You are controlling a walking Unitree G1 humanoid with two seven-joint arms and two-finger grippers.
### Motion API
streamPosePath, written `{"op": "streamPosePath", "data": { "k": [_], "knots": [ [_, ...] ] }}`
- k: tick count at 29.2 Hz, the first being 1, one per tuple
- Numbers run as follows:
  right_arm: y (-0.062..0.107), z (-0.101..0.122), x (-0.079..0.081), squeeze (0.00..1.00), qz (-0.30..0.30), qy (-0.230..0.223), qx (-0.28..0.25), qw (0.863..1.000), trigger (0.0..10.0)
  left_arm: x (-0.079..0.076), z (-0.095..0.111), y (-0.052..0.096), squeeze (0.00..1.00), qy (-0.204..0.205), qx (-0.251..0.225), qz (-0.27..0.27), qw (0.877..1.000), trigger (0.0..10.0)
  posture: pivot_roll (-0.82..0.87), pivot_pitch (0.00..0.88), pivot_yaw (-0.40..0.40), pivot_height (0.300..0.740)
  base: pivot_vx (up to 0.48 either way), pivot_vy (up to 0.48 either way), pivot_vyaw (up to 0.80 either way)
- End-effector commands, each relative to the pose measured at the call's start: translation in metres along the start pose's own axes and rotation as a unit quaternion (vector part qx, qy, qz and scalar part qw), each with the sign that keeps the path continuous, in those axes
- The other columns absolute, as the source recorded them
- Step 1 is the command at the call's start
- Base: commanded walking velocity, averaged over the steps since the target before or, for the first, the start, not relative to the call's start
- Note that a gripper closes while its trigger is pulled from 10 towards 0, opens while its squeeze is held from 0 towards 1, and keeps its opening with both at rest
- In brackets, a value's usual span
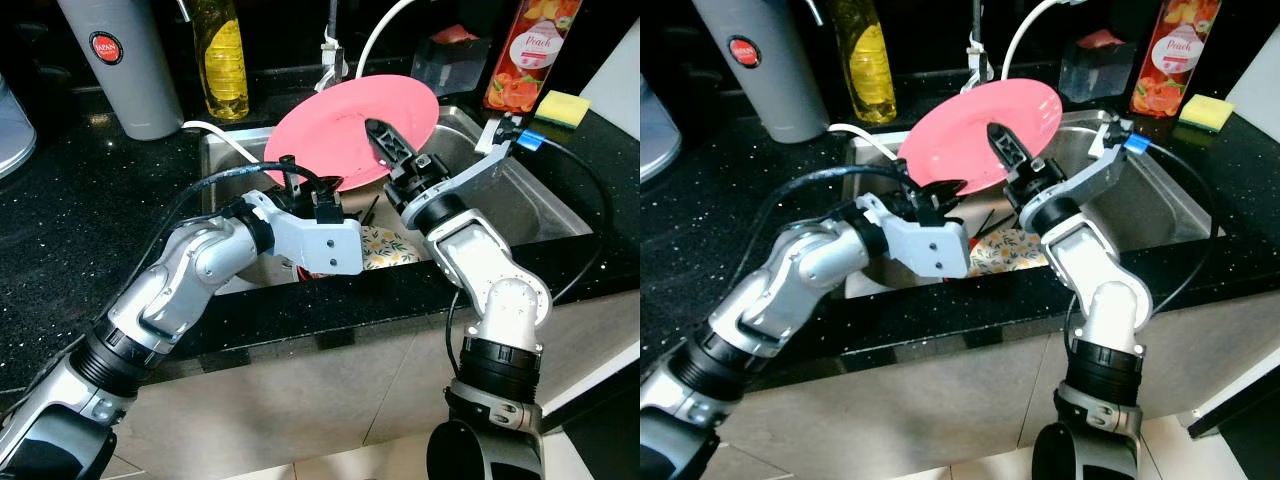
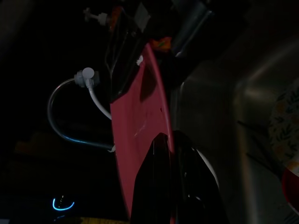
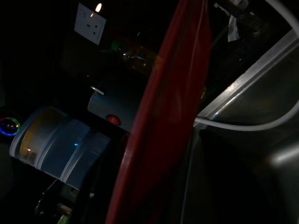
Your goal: Kitchen organization
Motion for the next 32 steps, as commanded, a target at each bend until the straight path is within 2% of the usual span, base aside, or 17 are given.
{"op": "streamPosePath", "data": {
  "k": [1,8,18,19,21,22,25,28,29,32],
  "knots": [
    [0.0,0.001,-0.008,0.0,-0.026,-0.002,-0.004,1.0,0.0,-0.003,0.004,0.0,0.0,-0.005,-0.01,-0.005,1.0,10.0,0.08,0.06,0.024,0.74,0.0,0.0,0.0],
    [0.0,0.008,-0.011,0.0,-0.04,-0.001,-0.027,0.999,0.0,-0.004,0.002,0.0,0.0,-0.009,-0.002,-0.006,1.0,10.0,0.08,0.06,0.024,0.74,0.0,0.0,0.0],
    [0.0,0.009,-0.007,0.0,-0.029,0.003,-0.032,0.999,0.0,-0.007,0.006,0.0,0.0,-0.019,-0.012,-0.011,1.0,10.0,0.08,0.061,0.024,0.74,0.0,0.0,0.0],
    [0.0,0.01,-0.005,0.0,-0.026,0.022,-0.034,0.999,0.0,-0.006,0.006,0.0,0.2,-0.019,-0.012,-0.009,1.0,10.0,0.08,0.062,0.024,0.74,0.0,0.0,0.0],
    [0.0,0.01,-0.004,0.0,-0.023,0.037,-0.035,0.998,0.0,-0.006,0.006,0.0,0.2,-0.019,-0.012,-0.008,1.0,10.0,0.08,0.062,0.024,0.74,0.0,0.0,0.0],
    [0.001,0.009,-0.001,0.0,-0.016,0.054,-0.03,0.998,10.0,-0.005,0.006,0.0,1.0,-0.006,-0.014,-0.007,1.0,10.0,0.08,0.062,0.025,0.74,0.0,0.0,0.0],
    [0.001,0.008,0.005,0.0,-0.003,0.078,-0.04,0.996,10.0,0.001,0.01,0.0,1.0,0.042,-0.027,-0.001,0.999,10.0,0.08,0.063,0.024,0.74,0.0,0.0,0.0],
    [0.001,0.012,0.006,0.0,-0.005,0.083,-0.057,0.995,10.0,0.002,0.013,0.002,1.0,0.049,-0.033,0.0,0.998,10.0,0.08,0.061,0.026,0.74,0.0,0.0,0.0],
    [0.001,0.015,0.005,0.0,-0.009,0.085,-0.066,0.994,10.0,0.001,0.014,0.005,0.0,0.049,-0.034,-0.003,0.998,10.0,0.08,0.059,0.028,0.74,0.0,0.0,0.0],
    [0.002,0.019,0.003,0.0,-0.017,0.096,-0.079,0.992,10.0,-0.002,0.012,0.009,0.0,0.065,-0.031,-0.006,0.997,10.0,0.08,0.06,0.029,0.74,0.0,0.0,0.0]
  ]
}}
Point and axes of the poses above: a point about 5 cm out from each wrist's last joint towards the gripper, its own y axis pointing back from the gripper into the wrist, its own z axis along the axis of the wrist's last joint, x = y × z, the point moved 1 cm from there along -y, pointing out of the wrist towards the gripper, and after that the axes turned 15 degrees about -y, right-handed, at the moved point
